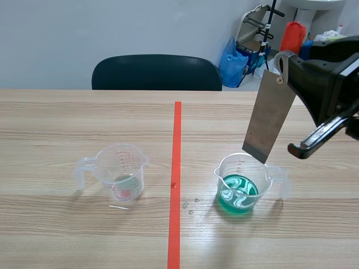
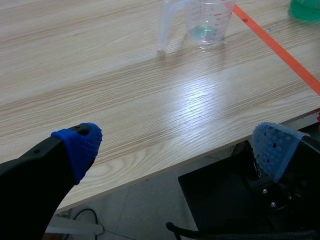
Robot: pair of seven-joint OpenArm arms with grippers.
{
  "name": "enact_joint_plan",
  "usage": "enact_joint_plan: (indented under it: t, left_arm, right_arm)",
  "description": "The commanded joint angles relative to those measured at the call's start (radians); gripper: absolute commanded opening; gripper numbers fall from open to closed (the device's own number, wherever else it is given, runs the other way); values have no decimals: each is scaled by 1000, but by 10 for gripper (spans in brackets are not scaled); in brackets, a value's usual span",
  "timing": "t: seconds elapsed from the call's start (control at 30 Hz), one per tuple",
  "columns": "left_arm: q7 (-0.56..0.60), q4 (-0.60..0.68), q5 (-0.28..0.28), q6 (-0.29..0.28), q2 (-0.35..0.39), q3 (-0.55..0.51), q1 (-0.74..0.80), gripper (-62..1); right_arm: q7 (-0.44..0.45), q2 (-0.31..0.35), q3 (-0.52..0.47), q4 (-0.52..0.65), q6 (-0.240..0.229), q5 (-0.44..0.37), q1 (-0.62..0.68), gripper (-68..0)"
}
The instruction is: Do the redox reaction experiment
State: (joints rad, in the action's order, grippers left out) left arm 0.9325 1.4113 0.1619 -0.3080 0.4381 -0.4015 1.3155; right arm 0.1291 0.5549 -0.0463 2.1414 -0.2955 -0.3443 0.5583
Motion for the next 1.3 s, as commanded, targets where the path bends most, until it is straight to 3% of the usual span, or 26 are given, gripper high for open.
enact_joint_plan:
  t: [0.0, 1.27]
  left_arm:
    - [13, 9, 8, -1, 0, 5, 1, 14]
    - [-5, 9, 5, -1, 0, 5, 1, 14]
  right_arm:
    - [14, 7, -12, 22, 6, -7, -4, -662]
    - [14, 7, -11, 22, 6, -7, -5, -662]
